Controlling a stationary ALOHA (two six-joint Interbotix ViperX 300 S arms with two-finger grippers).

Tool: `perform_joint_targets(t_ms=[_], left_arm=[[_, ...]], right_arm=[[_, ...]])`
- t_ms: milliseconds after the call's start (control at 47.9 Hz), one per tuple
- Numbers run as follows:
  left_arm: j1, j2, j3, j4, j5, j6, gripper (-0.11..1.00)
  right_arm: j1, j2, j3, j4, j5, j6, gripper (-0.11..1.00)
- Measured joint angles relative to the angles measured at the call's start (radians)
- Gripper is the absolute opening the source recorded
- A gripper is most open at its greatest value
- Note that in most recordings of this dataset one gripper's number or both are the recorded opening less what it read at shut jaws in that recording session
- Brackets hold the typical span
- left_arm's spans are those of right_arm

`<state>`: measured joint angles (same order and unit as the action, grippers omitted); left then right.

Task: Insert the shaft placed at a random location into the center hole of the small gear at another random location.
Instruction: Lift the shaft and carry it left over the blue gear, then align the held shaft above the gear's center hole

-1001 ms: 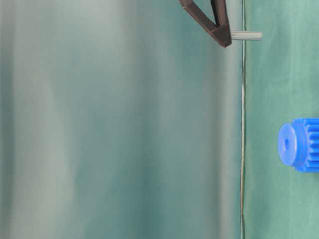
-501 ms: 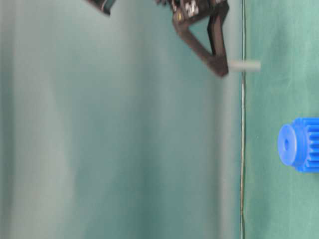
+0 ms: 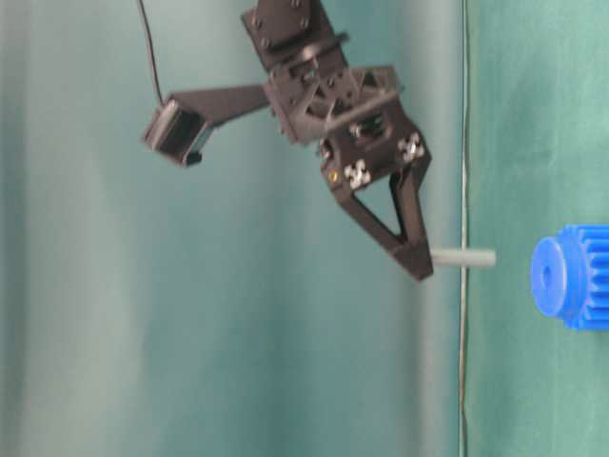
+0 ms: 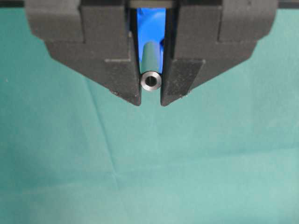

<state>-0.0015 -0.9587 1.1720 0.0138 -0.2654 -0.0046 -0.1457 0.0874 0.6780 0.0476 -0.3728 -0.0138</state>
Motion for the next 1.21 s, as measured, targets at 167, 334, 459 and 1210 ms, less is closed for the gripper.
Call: perform_joint_targets(t_ms=[167, 334, 459, 1210], left_arm=[[0.0, -0.002, 0.002, 0.0, 0.0, 0.0, 0.0], [0.0, 0.0, 0.002, 0.0, 0.0, 0.002, 0.0], [0.0, 0.0, 0.0, 0.0, 0.0, 0.002, 0.0], [0.0, 0.0, 0.002, 0.002, 0.0, 0.003, 0.0]], right_arm=[[0.005, 0.015, -0.025, 0.0, 0.0, 0.0, 0.13], [0.012, 0.018, -0.028, 0.002, 0.0, 0.0, 0.13], [0.012, 0.017, -0.028, 0.0, 0.0, 0.0, 0.13], [0.031, 0.087, -0.034, 0.006, -0.003, 0.0, 0.13]])
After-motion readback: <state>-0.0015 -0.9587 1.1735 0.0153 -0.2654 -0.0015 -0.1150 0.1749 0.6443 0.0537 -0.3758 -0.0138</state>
